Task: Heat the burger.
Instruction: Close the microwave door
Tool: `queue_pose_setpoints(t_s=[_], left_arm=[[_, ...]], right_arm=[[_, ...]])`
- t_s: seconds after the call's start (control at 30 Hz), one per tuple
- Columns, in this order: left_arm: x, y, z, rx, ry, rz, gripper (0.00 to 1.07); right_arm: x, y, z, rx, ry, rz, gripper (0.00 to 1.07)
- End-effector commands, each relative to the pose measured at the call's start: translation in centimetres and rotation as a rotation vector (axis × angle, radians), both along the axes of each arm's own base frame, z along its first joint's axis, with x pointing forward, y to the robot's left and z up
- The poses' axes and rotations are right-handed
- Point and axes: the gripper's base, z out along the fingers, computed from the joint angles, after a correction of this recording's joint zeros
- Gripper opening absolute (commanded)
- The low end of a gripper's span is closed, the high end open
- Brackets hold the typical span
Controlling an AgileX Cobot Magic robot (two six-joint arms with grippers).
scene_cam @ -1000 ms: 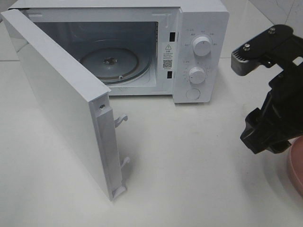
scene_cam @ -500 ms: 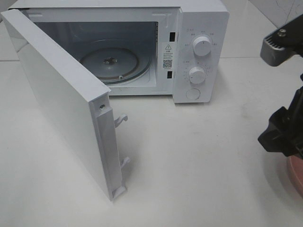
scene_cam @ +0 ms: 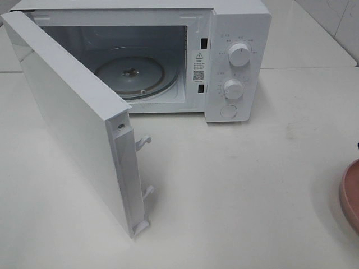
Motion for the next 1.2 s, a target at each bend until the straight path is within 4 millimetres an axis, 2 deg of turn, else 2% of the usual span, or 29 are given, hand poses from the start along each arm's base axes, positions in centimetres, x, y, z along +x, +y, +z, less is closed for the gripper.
queue_pose_setpoints(t_s=[0.03,0.37,0.43,0.53,0.6,0.7,1.2], left_arm=[[-0.2,0.0,0.0,-0.005,-0.026,0.001,1.00],[-0.2,0.0,0.0,-0.005,-0.026,0.001,1.00],[-0.2,0.0,0.0,-0.005,-0.026,0.001,1.00],[-0.2,0.0,0.0,-0.005,-0.026,0.001,1.00],[-0.2,0.0,0.0,-0.005,-0.026,0.001,1.00],[-0.2,0.0,0.0,-0.005,-0.026,0.001,1.00],[-0.2,0.0,0.0,-0.005,-0.026,0.001,1.00]], right_arm=[[-1.4,-1.7,-0.7,0.032,-0.021,-0.086,0.76],[-5.0,-4.1,-2.4,0.101,-0.116,-0.222,0.76],[-6.6,-4.8,-3.1,0.128,-0.180,-0.272,0.76],[-7.0,-5.0,-3.2,0.135,-0.197,-0.284,0.76],[-8.2,-5.3,-3.7,0.164,-0.253,-0.322,0.76],[-9.1,-5.5,-4.3,0.173,-0.285,-0.344,0.76],[-11.7,-5.6,-4.4,0.221,-0.449,-0.326,0.76]])
